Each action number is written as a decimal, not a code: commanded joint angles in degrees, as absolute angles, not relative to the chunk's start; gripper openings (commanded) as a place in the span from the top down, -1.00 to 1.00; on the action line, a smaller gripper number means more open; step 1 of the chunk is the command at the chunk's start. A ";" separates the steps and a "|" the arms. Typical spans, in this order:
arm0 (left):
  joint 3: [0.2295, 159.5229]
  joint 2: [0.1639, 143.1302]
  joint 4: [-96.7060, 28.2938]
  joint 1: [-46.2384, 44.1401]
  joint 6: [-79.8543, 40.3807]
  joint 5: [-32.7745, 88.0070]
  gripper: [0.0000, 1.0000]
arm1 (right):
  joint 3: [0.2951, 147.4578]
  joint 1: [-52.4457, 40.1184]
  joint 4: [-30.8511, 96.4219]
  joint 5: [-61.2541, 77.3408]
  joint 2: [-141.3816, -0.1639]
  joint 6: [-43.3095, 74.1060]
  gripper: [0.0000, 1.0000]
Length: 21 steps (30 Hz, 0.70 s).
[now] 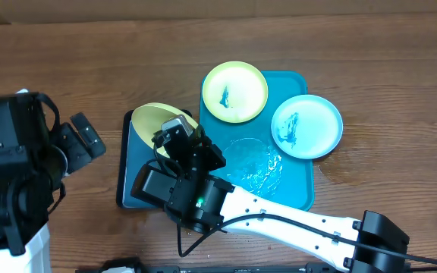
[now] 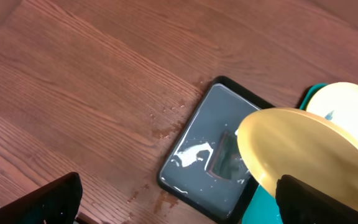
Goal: Clean dirty plates on tray and stack at the side
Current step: 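Carry the yellow plate right and set it on the table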
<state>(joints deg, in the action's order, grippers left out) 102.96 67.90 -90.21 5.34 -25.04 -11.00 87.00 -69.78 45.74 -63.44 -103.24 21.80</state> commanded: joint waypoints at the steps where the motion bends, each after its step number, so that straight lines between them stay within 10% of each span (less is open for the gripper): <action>1: 103.72 69.25 -90.06 5.61 -25.93 -12.19 -1.00 | 88.12 -69.76 44.64 -64.95 -101.38 22.00 0.92; 21: 103.72 79.44 -90.00 5.61 -25.93 -12.19 -1.00 | 88.12 -69.73 45.32 -65.45 -101.36 21.98 0.92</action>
